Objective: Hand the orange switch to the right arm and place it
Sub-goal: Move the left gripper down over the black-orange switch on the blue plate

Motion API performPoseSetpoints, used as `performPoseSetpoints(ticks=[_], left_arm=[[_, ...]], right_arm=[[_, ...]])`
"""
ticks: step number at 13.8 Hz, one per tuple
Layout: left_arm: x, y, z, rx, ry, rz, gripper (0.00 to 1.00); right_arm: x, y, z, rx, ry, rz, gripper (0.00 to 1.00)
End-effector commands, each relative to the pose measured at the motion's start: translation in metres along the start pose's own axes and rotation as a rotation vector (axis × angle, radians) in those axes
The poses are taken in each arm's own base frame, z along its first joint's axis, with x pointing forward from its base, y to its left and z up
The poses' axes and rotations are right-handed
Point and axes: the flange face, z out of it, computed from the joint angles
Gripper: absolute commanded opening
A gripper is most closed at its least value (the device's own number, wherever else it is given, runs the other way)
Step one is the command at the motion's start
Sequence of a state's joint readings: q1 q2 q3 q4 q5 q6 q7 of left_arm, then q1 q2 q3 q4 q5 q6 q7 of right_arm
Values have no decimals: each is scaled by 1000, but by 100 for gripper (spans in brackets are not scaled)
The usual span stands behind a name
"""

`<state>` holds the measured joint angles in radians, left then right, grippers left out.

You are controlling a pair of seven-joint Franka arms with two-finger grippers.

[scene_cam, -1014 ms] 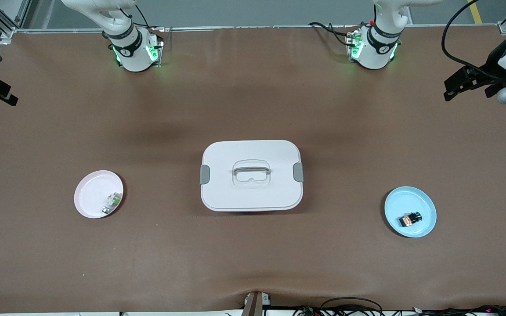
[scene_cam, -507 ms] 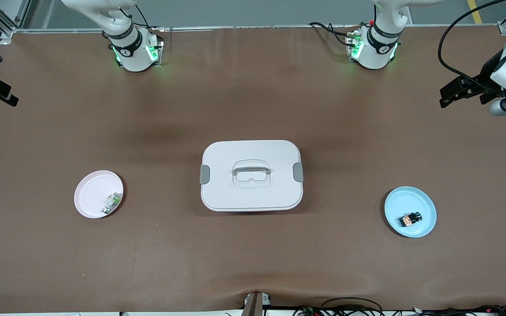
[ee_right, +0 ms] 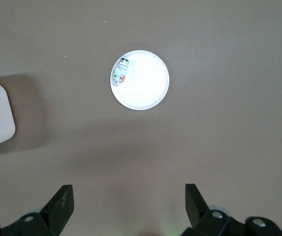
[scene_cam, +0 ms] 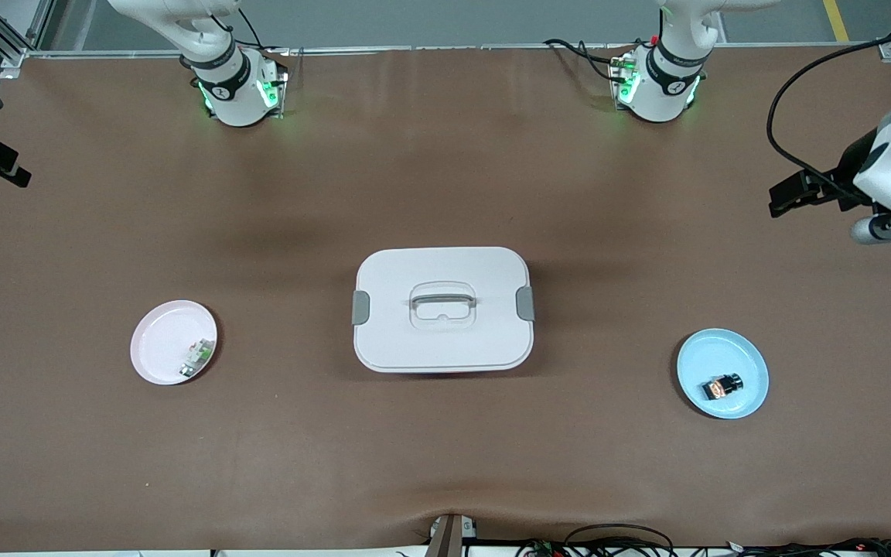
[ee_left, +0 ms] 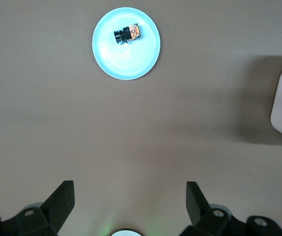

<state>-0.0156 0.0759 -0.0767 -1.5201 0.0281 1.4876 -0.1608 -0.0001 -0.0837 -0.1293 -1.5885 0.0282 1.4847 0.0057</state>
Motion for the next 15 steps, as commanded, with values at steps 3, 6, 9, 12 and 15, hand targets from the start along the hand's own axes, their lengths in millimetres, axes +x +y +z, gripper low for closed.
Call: performPoseSetpoints(ticks=[3, 6, 9, 12, 15], left_arm=[[30, -10, 20, 9, -16, -27, 100], [54, -20, 50, 5, -25, -43, 100], [85, -36, 76, -3, -32, -53, 100], [108, -43, 106, 4, -17, -61, 100], [126, -44, 131, 54, 23, -60, 100]], right_arm=[[2, 4, -9, -8, 10, -2, 100], [2, 4, -8, -7, 8, -2, 100], [2, 3, -8, -7, 8, -2, 100], [2, 3, -8, -7, 8, -3, 100], [2, 3, -7, -5, 5, -3, 100]])
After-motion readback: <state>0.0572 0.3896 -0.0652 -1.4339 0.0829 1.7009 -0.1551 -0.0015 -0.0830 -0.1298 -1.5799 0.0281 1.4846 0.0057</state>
